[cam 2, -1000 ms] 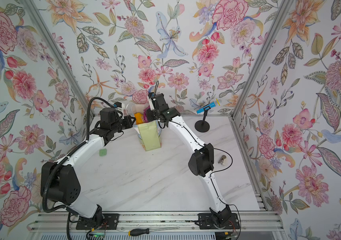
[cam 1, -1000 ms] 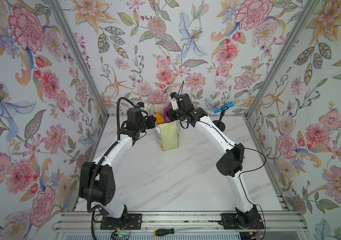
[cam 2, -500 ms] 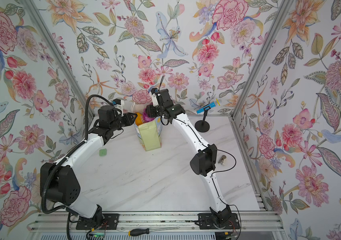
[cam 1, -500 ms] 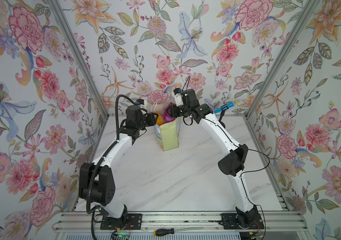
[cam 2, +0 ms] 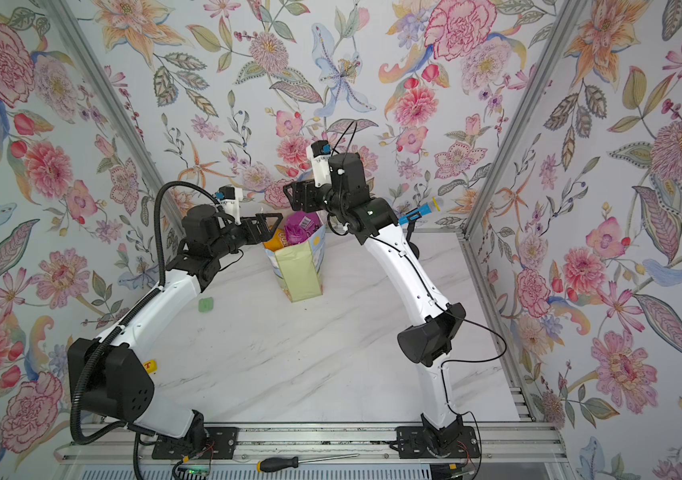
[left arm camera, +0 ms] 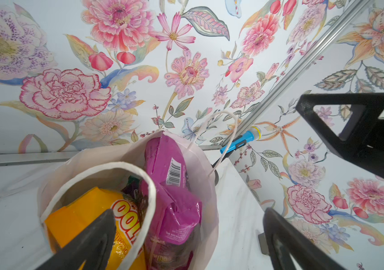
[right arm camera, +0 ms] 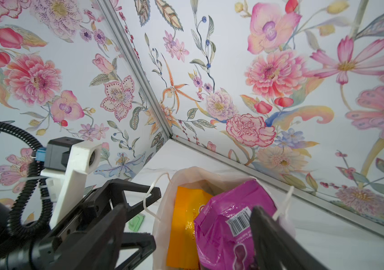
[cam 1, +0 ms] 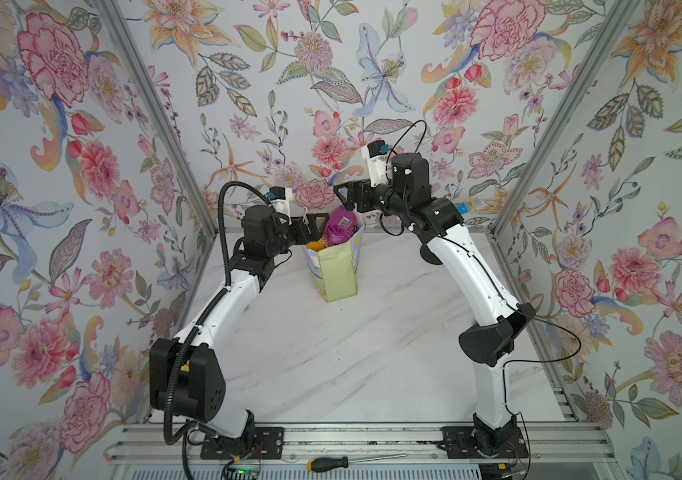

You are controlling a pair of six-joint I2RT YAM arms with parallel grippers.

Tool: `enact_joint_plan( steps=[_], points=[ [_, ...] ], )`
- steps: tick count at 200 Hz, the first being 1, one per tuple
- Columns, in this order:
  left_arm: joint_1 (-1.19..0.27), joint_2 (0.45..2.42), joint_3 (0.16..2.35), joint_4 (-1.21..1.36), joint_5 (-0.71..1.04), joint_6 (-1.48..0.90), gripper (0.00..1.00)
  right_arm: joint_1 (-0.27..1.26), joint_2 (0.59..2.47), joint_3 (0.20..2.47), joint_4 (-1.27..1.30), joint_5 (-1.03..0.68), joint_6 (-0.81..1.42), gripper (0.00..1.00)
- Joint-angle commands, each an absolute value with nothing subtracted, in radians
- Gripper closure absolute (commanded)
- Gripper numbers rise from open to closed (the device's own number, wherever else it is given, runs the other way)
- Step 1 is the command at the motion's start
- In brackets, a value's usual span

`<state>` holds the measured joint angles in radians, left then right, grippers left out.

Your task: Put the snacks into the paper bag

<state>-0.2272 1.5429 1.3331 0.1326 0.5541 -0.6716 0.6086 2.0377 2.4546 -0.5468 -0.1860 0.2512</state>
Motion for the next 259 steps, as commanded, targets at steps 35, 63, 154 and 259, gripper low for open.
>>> enact_joint_plan(
  steps=[35, 63, 154, 259],
  points=[
    [-0.212, 1.423, 1.273, 0.179, 0.614, -0.575, 0.01, 0.583, 1.771, 1.999, -0.191, -0.126, 0.234, 0.01],
    [-0.209, 1.344, 1.237, 0.184, 0.566, -0.491, 0.01, 0.561, 1.624, 1.759, -0.035, -0.084, 0.230, 0.01],
    [-0.209, 0.882, 0.652, 0.502, -0.104, -0.239, 0.01, 0.423, 1.178, 0.999, 0.092, 0.140, 0.094, 0.01],
    [-0.176, 0.990, 0.122, 1.006, -0.476, -0.042, 0.01, 0.195, 1.013, 0.208, 0.693, 0.352, -0.027, 0.01]
  ],
)
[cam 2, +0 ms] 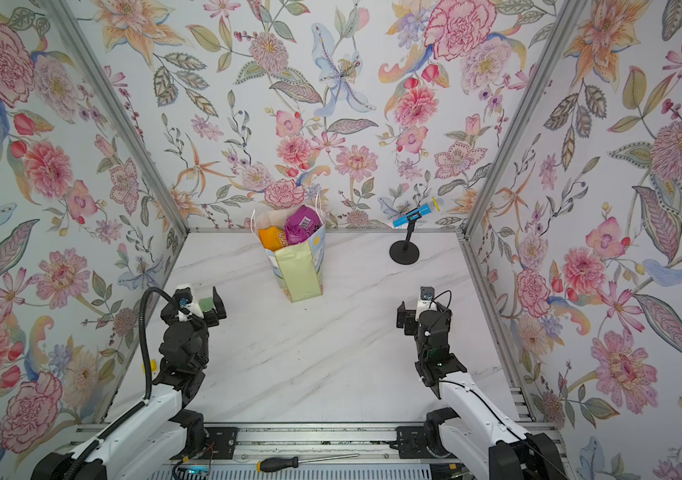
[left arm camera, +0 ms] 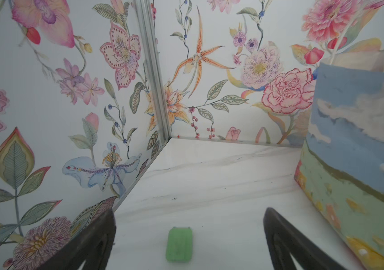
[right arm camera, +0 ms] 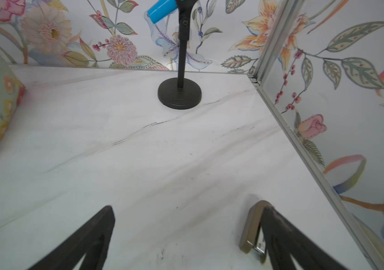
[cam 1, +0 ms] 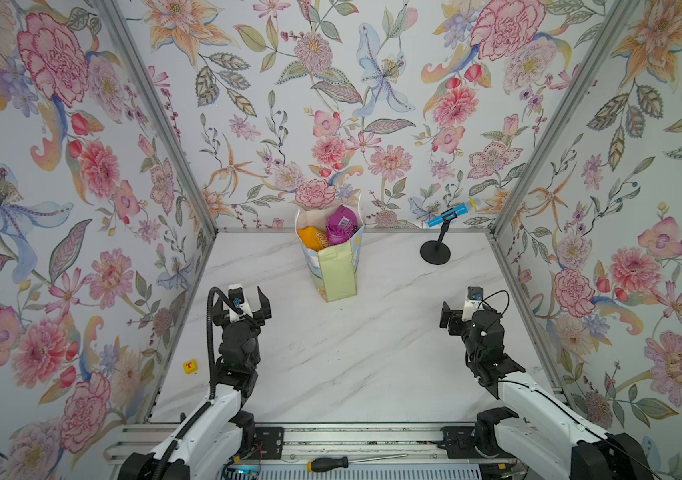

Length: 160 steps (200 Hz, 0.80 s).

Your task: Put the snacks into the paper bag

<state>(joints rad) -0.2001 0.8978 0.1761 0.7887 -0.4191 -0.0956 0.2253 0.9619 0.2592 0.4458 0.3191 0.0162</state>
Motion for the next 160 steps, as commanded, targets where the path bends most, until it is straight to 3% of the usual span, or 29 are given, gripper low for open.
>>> enact_joint_plan(
  steps=[1, 48, 75, 92, 110, 127, 144, 160],
  points=[
    [-0.175, 0.997, 0.122, 1.011, -0.476, -0.041, 0.01, 0.194, 1.016, 0.206, 0.698, 0.351, -0.027, 0.01],
    [-0.130, 1.302, 0.081, 1.346, -0.419, -0.016, 0.01, 0.123, 1.285, 0.176, 1.056, 0.286, -0.062, 0.01],
    [-0.096, 1.440, 0.108, 1.453, -0.366, -0.045, 0.00, 0.106, 1.446, 0.250, 1.097, 0.180, -0.092, 0.01],
    [-0.095, 1.624, 0.103, 1.673, -0.335, -0.013, 0.01, 0.085, 1.551, 0.210, 1.265, 0.132, -0.084, 0.01],
    [-0.097, 1.519, 0.125, 1.464, -0.355, -0.052, 0.01, 0.080, 1.547, 0.218, 1.254, 0.103, -0.091, 0.01],
    [-0.089, 1.591, 0.154, 1.523, -0.343, -0.033, 0.01, 0.072, 1.550, 0.261, 1.176, 0.113, -0.079, 0.01],
    [-0.089, 1.571, 0.215, 1.364, -0.337, -0.046, 0.01, 0.073, 1.545, 0.269, 1.152, 0.172, -0.055, 0.01],
    [-0.089, 1.586, 0.197, 1.451, -0.337, -0.031, 0.01, 0.070, 1.553, 0.275, 1.154, 0.167, -0.054, 0.01]
  ],
)
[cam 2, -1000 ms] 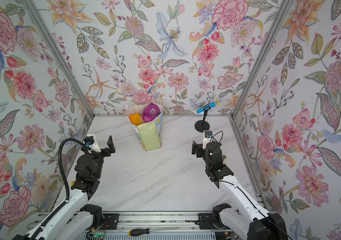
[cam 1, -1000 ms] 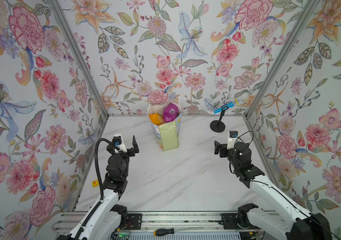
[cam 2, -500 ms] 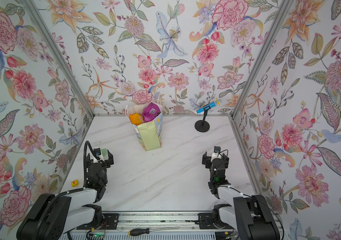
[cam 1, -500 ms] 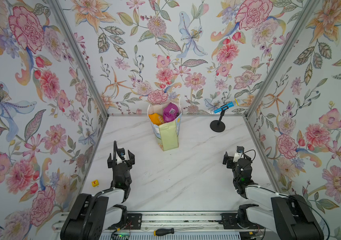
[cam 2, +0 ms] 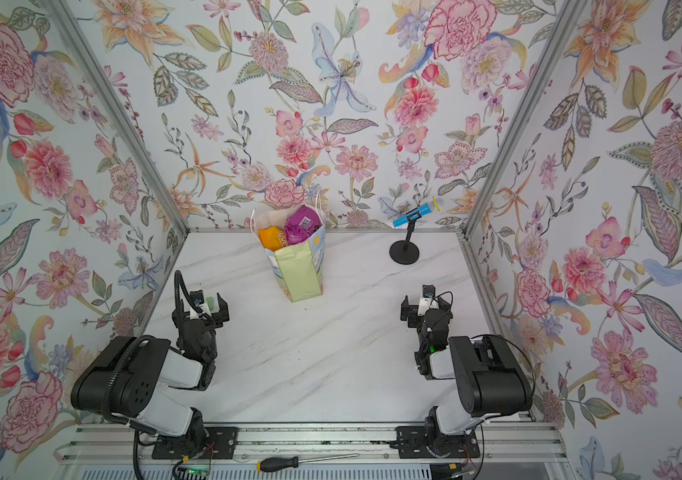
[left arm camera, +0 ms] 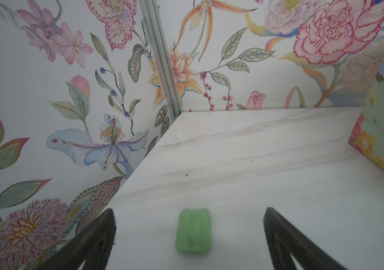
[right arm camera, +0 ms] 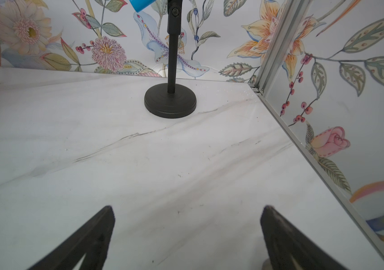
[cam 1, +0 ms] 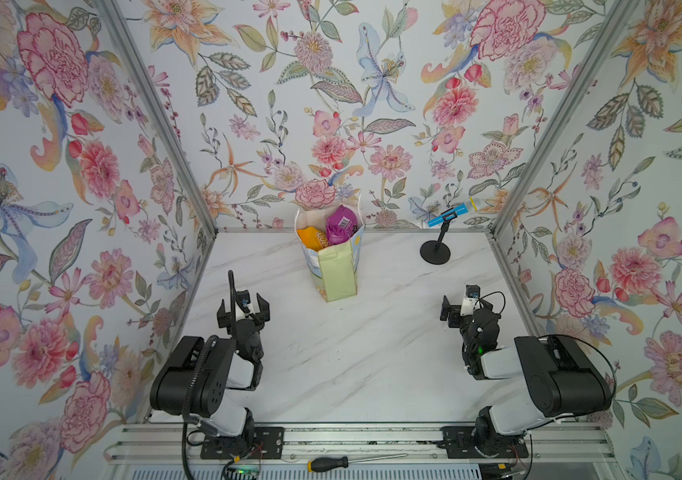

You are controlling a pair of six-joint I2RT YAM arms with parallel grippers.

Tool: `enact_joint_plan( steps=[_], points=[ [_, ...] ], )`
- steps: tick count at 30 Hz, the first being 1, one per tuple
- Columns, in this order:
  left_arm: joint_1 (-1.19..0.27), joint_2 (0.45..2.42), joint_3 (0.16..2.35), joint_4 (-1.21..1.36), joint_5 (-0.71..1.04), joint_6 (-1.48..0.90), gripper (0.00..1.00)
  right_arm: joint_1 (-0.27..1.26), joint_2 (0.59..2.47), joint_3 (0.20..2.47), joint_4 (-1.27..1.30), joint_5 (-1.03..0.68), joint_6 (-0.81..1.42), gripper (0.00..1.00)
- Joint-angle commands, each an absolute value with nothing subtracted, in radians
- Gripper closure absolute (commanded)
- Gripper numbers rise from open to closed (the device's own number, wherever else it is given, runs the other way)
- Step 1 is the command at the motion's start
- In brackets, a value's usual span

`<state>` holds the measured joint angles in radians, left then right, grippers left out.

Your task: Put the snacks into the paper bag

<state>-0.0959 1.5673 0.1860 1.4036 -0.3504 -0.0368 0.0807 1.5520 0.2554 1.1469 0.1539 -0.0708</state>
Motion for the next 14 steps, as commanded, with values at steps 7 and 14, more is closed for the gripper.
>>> enact_joint_plan(
  steps=[7, 14],
  points=[
    [-0.089, 1.583, 0.199, 1.437, -0.340, -0.034, 0.01, 0.058, 1.552, 0.290, 1.122, 0.132, -0.043, 0.01],
    [-0.090, 1.580, 0.199, 1.434, -0.340, -0.034, 0.01, 0.040, 1.548, 0.290, 1.113, 0.073, -0.046, 0.01]
  ],
)
